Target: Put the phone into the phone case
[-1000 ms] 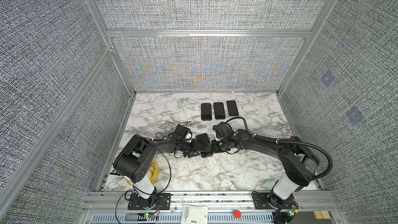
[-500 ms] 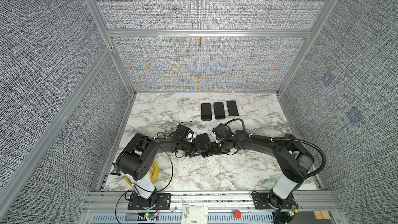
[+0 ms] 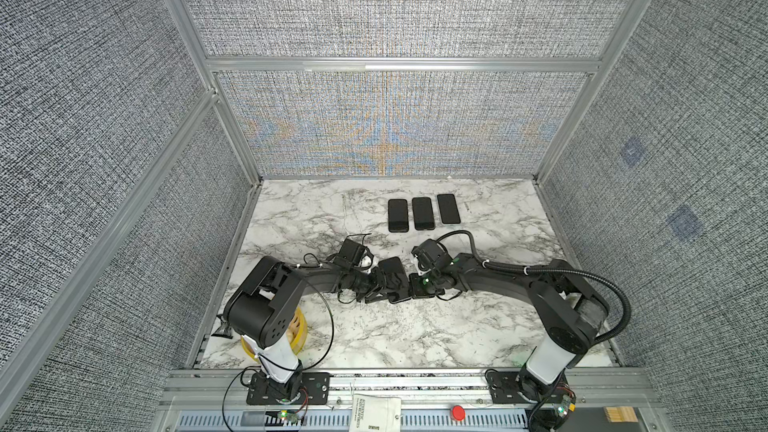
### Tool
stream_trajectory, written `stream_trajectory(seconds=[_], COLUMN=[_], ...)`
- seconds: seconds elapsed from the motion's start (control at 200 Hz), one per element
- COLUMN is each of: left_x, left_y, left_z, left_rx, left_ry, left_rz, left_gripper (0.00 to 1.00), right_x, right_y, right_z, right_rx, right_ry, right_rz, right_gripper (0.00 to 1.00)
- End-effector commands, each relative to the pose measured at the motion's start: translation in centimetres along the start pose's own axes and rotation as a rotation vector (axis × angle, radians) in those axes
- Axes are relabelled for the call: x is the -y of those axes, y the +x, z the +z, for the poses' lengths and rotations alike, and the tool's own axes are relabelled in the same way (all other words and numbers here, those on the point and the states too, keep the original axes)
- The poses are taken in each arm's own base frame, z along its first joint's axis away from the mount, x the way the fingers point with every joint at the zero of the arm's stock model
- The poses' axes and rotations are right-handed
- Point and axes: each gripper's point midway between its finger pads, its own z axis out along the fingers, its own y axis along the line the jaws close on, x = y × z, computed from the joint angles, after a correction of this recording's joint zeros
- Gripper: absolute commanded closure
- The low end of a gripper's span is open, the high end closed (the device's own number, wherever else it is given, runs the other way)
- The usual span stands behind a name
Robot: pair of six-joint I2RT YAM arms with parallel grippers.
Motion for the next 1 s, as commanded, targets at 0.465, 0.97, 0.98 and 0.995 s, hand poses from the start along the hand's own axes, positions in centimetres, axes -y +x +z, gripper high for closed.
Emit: stream_trajectory(seconds=[0.465,0.97,0.98,0.995], left_x=[-3.8,-3.4,-3.4,-3.4], left_y=[0.3,0.9,0.9,0.9], left_z=[0.6,-0.6,-0.6,-0.7], left_rx=[0.017,0.065,0.066,0.066], left_ry=[-0.129,-0.111,-0.112,-0.115], left_rz=[-0.063,-0.080,-0.080,-0.081], left_gripper=[0.49,0.45,0.44,0.44], right_x=[0.7,0.1,0.1,0.0], right_y=[3.2,0.5,0.4,0.3], right_z=[2.6,-2.4,-2.5,-2.6], right_rx=[-0.114,-0.002,0.001,0.006], right_ry=[-0.011,0.065,0.065,0.064], right_rz=[0.007,-0.056,-0.056,-0.057], right_gripper=[0.92,0.88,0.88,0.87])
